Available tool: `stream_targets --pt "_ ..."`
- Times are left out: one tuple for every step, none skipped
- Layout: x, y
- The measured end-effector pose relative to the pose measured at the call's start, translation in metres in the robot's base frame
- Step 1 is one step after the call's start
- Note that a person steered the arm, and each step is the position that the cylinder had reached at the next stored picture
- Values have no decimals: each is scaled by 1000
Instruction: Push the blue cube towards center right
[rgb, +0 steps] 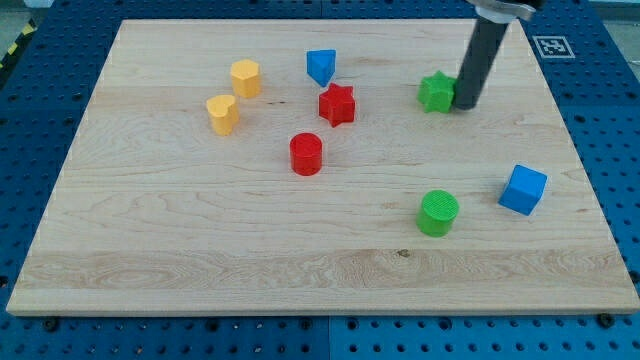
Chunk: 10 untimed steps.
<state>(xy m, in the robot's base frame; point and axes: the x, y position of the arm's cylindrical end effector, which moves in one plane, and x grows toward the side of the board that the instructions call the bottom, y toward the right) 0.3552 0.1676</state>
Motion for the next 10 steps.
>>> stream_targets --pt "-7 -10" --pt "28 27" --pt "60 45" --pt "63 -1" --pt "87 -48" --pt "132 -53" --pt "155 -19" --pt "158 9" --pt "162 17" --pt "172 18"
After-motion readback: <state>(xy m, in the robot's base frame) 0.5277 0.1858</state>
